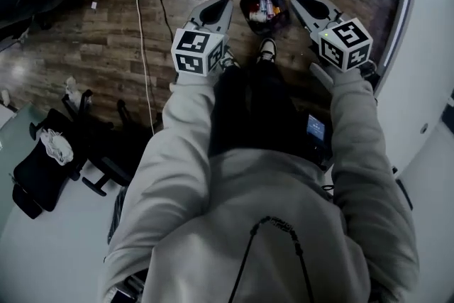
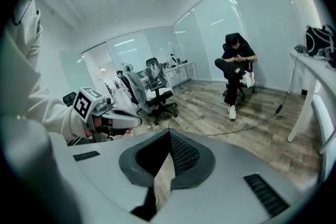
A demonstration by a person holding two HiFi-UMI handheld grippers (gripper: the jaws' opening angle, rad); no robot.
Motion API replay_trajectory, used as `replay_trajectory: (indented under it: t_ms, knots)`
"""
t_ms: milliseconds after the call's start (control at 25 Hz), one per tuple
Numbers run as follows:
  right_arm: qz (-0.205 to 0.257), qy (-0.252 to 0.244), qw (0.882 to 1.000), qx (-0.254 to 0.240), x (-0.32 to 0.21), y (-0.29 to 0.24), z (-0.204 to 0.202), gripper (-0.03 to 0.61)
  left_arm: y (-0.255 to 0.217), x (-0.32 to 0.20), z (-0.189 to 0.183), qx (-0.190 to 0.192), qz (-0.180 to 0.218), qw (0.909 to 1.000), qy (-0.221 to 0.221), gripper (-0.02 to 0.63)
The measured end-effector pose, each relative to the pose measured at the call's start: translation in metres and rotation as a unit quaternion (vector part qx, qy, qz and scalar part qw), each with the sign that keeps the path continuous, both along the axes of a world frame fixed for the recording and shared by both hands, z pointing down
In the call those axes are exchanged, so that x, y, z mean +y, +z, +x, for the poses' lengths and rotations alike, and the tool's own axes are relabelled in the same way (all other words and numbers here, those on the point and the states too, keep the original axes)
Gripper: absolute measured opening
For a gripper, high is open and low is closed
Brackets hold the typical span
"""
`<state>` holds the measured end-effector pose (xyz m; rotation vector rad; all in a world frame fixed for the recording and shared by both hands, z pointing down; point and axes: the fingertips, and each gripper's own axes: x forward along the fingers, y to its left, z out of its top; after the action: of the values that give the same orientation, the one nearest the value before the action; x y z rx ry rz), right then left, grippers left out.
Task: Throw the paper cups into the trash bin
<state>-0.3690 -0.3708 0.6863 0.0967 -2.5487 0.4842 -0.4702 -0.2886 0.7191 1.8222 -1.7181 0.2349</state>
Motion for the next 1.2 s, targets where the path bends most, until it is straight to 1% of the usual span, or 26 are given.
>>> replay_trajectory:
  t_ms: [120, 200, 280, 400, 520, 720, 840, 1000, 1200]
  knots:
    - [0.029, -0.006, 0.999, -0.033, -0.013, -0.071, -0.012, 0.018, -0.070, -0.016, -0.018, -0.036, 0.030, 0.9988, 0.014, -0.005]
    - [0.035, -0.010, 0.997, -0.069, -0.017, -0.117, -0.021, 0.018, -0.124, -0.031, -0.031, -0.062, 0.058, 0.9962, 0.020, -0.005]
    - [0.033, -0.010, 0.995, -0.094, -0.015, -0.155, -0.027, 0.018, -0.179, -0.044, -0.038, -0.079, 0.086, 0.9928, 0.025, -0.005]
    - [0.043, -0.010, 0.994, -0.099, 0.001, -0.196, -0.023, 0.018, -0.249, -0.040, -0.037, -0.090, 0.118, 0.9883, 0.033, -0.005]
    - [0.075, -0.008, 0.991, -0.113, 0.001, -0.241, -0.024, 0.018, -0.300, -0.041, -0.039, -0.103, 0.149, 0.9829, 0.035, -0.005]
    - [0.123, 0.003, 0.981, -0.153, 0.000, -0.311, -0.025, 0.018, -0.341, -0.044, -0.029, -0.116, 0.172, 0.9768, 0.054, -0.005]
    - [0.148, -0.002, 0.975, -0.168, 0.009, -0.341, -0.029, 0.018, -0.363, -0.043, -0.029, -0.117, 0.193, 0.9729, 0.051, -0.005]
    - [0.163, -0.007, 0.971, -0.174, 0.021, -0.360, -0.031, 0.018, -0.377, -0.041, -0.029, -0.119, 0.205, 0.9700, 0.053, -0.005]
    - [0.171, -0.005, 0.971, -0.169, 0.028, -0.364, -0.031, 0.018, -0.389, -0.039, -0.020, -0.126, 0.215, 0.9658, 0.072, -0.005]
